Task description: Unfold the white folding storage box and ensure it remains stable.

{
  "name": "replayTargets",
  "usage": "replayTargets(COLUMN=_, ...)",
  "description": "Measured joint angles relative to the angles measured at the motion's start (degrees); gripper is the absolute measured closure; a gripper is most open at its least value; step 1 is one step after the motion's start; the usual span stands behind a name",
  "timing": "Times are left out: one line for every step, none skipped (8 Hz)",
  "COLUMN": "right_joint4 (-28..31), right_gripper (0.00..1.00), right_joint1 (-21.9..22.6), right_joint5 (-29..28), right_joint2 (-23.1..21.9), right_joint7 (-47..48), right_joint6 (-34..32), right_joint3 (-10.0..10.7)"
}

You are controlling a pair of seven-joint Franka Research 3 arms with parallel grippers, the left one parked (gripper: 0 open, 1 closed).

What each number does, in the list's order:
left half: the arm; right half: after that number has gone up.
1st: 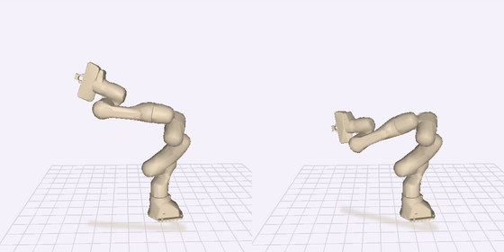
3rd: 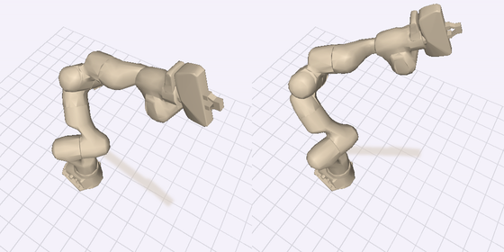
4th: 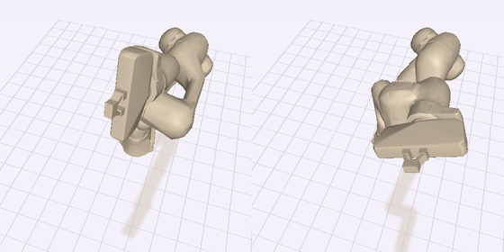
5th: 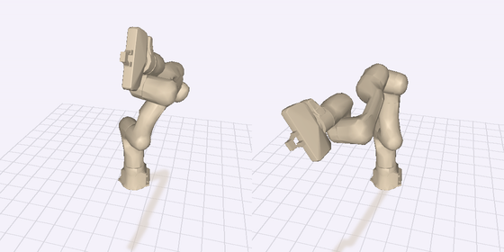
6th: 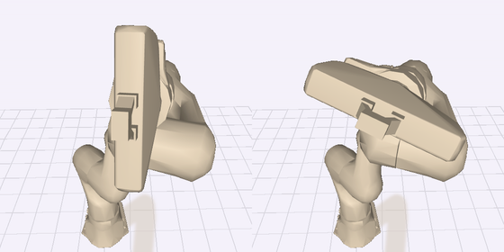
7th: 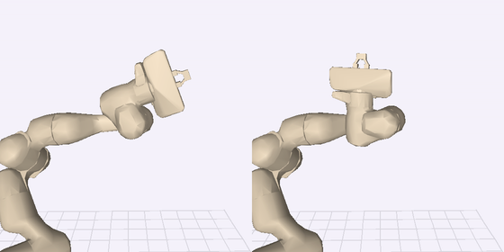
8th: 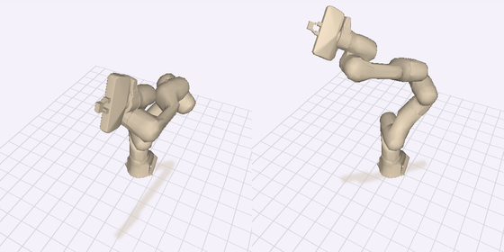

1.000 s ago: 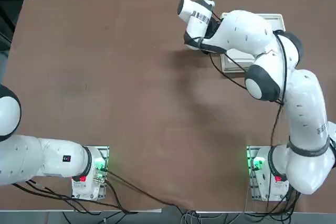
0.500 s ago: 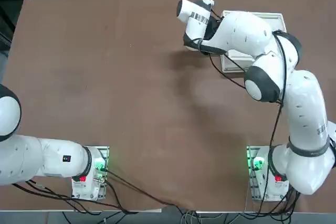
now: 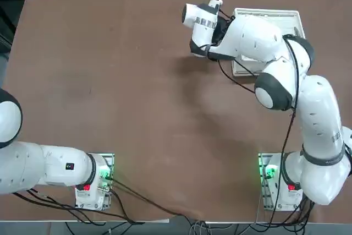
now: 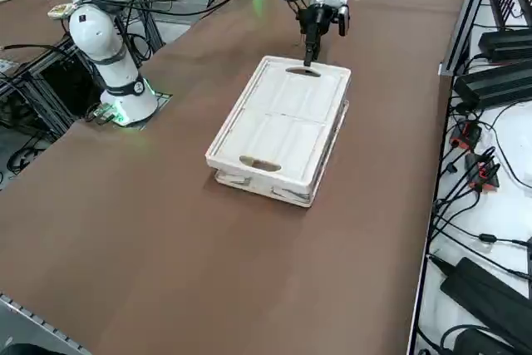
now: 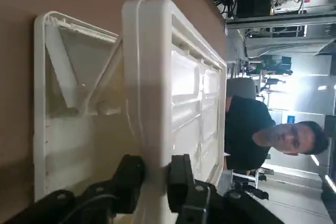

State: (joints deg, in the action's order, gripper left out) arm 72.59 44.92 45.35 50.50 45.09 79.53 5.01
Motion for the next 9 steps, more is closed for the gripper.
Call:
replayTargets(right_joint4=0.00, right_gripper=0.71, right_joint1=0.45, right_joint5=0.44, right_joint2=0.00, right_joint7=0.00, right_joint6=-1.01, right_joint3=0.01)
replayTargets(right_joint4=0.00, right_gripper=0.71, right_joint1=0.81, right_joint5=1.34, right_joint2=0.01, right_joint7=0.00, right_joint6=-1.90, right_joint3=0.02)
replayTargets(right_joint4=0.00, right_gripper=0.71, right_joint1=1.15, right_joint5=2.24, right_joint2=0.01, right_joint7=0.00, right_joint6=-2.68, right_joint3=0.04)
replayTargets(right_joint4=0.00, right_gripper=0.71, right_joint1=1.38, right_joint5=2.63, right_joint2=0.02, right_joint7=0.01, right_joint6=-3.18, right_joint3=0.07)
replayTargets(right_joint4=0.00, right_gripper=0.71, right_joint1=1.59, right_joint5=3.31, right_joint2=0.03, right_joint7=0.30, right_joint6=-3.48, right_joint3=0.18)
replayTargets(right_joint4=0.00, right_gripper=0.71, right_joint1=1.73, right_joint5=4.08, right_joint2=0.06, right_joint7=0.60, right_joint6=-3.80, right_joint3=0.25)
replayTargets(right_joint4=0.00, right_gripper=0.71, right_joint1=1.83, right_joint5=4.73, right_joint2=0.06, right_joint7=0.77, right_joint6=-4.18, right_joint3=0.25)
replayTargets(right_joint4=0.00, right_gripper=0.71, right_joint1=1.97, right_joint5=5.40, right_joint2=0.07, right_joint7=0.83, right_joint6=-4.63, right_joint3=0.25)
replayTargets(right_joint4=0.00, right_gripper=0.71, right_joint1=2.17, right_joint5=5.80, right_joint2=0.09, right_joint7=0.90, right_joint6=-5.13, right_joint3=0.25)
